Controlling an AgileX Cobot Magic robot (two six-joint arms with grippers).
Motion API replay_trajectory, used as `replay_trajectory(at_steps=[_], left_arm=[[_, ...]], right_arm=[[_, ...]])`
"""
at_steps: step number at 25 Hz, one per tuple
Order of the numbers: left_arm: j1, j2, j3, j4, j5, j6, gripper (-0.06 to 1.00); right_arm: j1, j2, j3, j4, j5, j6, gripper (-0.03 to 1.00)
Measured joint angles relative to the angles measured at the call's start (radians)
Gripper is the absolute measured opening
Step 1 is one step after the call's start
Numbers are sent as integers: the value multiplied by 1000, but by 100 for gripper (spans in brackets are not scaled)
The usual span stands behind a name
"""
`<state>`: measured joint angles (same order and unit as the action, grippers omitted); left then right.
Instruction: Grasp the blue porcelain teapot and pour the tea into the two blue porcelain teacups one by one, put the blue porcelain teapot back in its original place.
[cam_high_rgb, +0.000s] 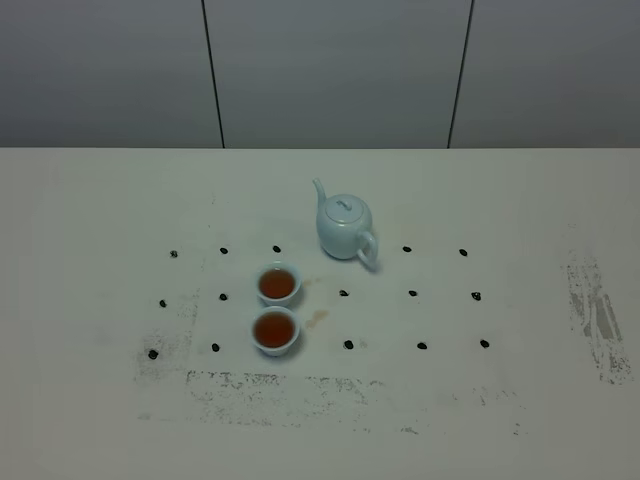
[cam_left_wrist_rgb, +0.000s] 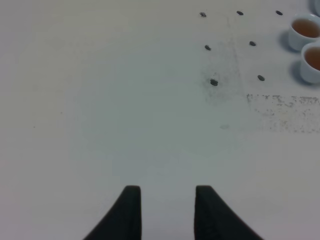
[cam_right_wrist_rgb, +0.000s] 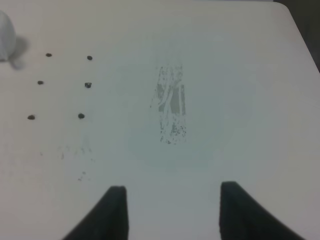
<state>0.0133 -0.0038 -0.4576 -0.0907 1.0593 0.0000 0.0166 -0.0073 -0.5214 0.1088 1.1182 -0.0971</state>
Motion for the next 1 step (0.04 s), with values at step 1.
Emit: replay_trajectory(at_steps=[1], left_arm=[[0, 0, 0, 0, 0, 0, 29]], right_arm=[[0, 0, 0, 0, 0, 0, 40]])
